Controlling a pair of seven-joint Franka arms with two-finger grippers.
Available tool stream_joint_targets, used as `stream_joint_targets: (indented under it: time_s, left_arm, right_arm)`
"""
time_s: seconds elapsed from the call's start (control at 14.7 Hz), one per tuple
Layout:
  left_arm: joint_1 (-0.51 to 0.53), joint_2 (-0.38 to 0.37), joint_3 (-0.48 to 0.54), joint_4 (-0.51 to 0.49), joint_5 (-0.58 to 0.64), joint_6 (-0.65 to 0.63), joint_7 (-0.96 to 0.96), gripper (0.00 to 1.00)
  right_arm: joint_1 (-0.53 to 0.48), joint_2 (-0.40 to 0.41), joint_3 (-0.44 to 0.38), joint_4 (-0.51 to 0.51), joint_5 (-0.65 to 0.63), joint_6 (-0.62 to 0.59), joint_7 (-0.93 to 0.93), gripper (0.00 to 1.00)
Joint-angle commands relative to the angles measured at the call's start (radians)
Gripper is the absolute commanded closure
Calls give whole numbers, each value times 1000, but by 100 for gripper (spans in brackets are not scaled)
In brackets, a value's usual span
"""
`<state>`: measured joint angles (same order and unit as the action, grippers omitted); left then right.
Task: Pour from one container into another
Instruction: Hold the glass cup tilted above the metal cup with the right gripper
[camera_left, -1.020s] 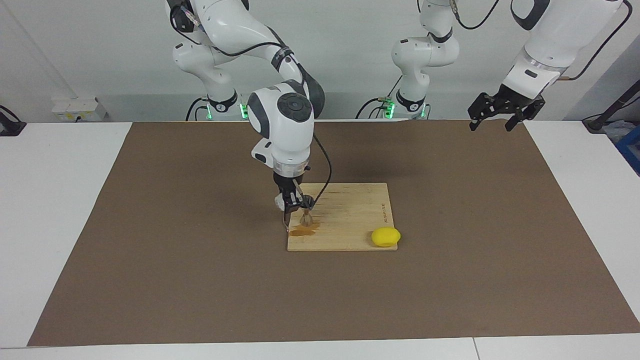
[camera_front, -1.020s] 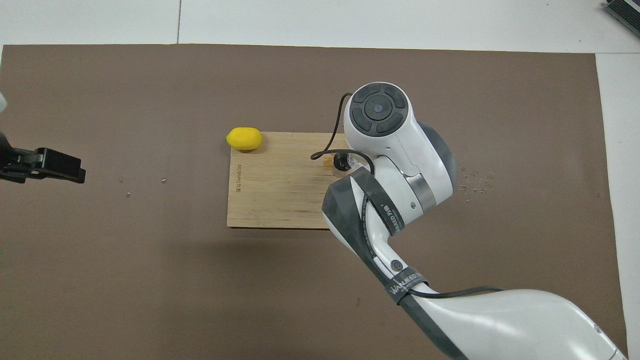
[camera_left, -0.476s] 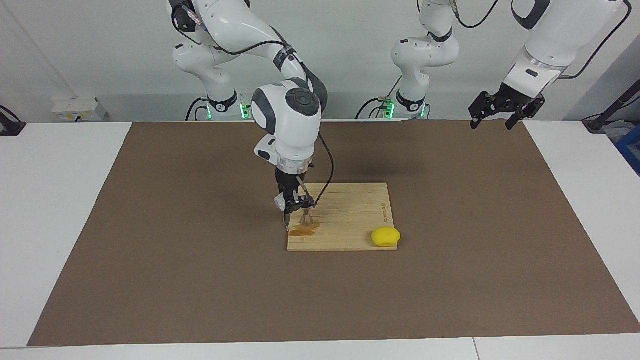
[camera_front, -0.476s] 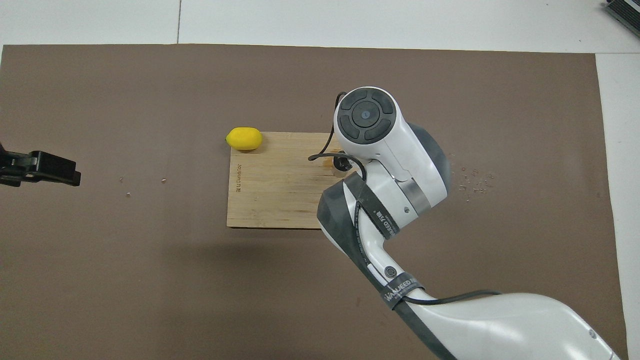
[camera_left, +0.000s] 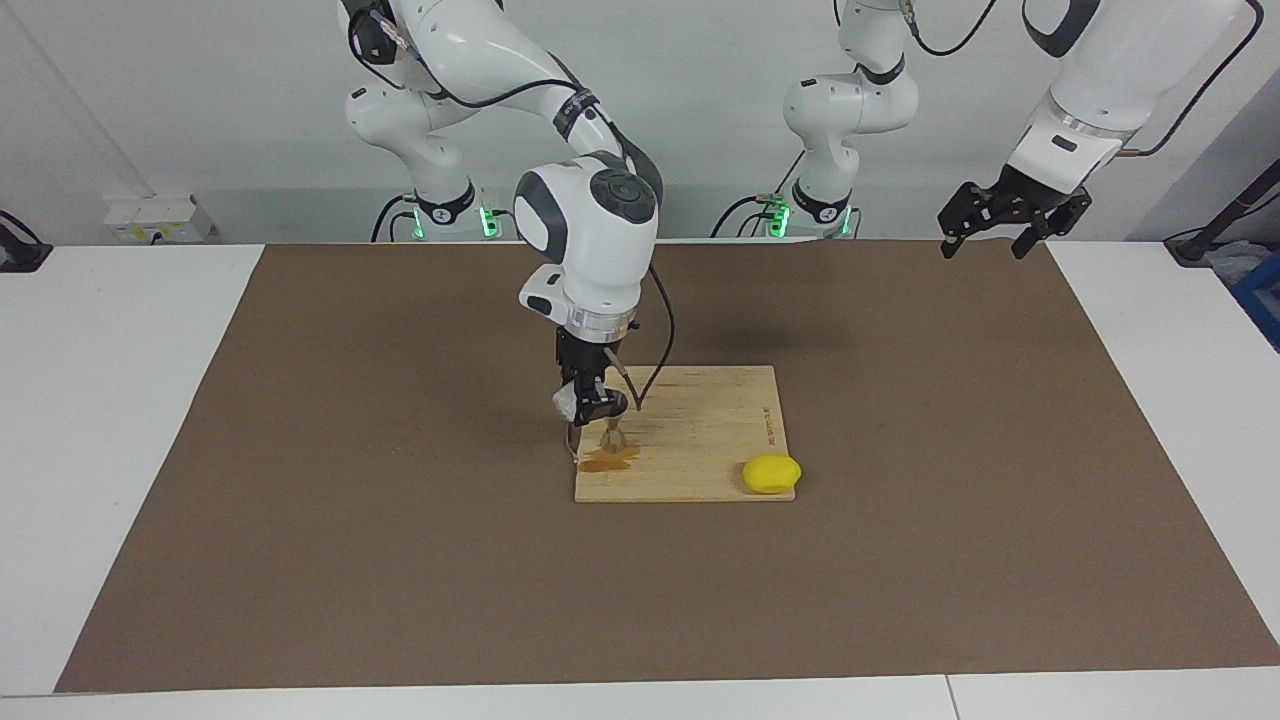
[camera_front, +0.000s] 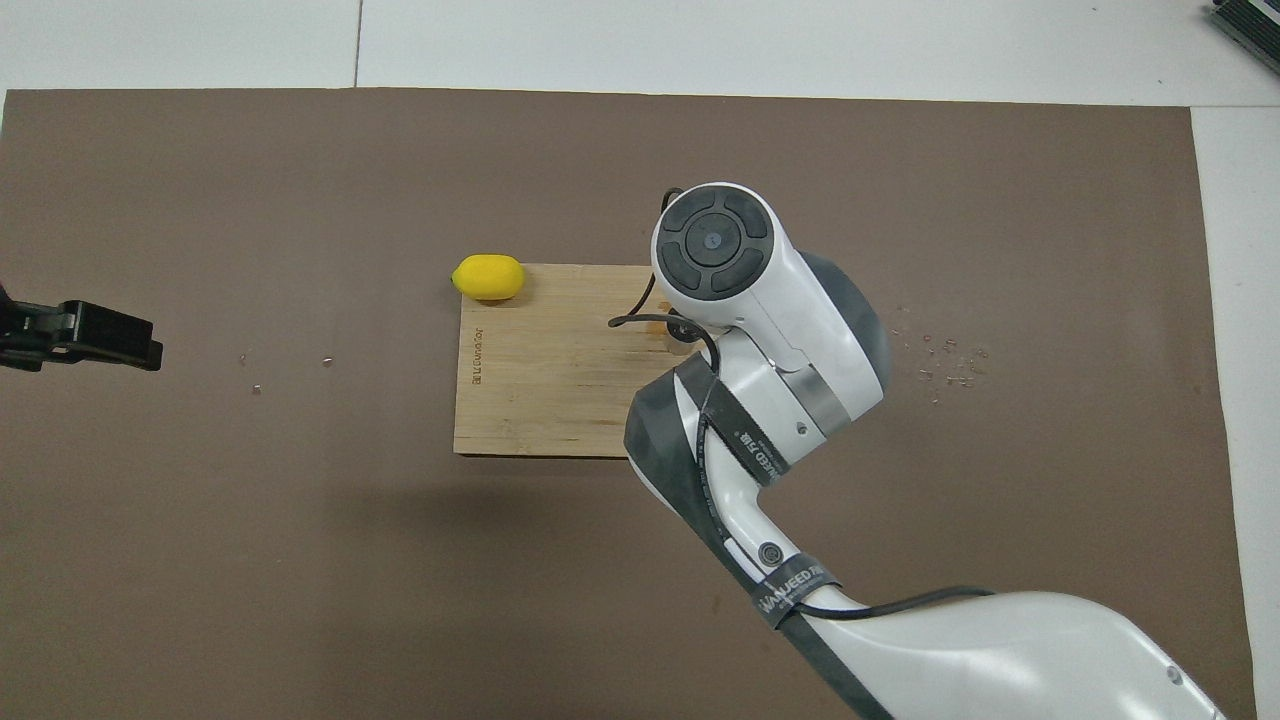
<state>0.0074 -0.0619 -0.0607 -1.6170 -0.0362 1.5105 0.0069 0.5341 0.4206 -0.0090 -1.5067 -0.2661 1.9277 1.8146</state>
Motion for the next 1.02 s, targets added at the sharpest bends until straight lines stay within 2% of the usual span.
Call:
stream_joint_targets:
  time_s: [0.0, 0.95]
  left_arm:
    - [8, -27, -5, -30, 10, 7, 2, 0]
    - [8, -27, -5, -30, 10, 7, 2, 0]
  right_arm:
    - [1, 18, 3, 29, -36, -6, 23, 86]
    - [1, 24, 3, 51, -35, -16, 22, 86]
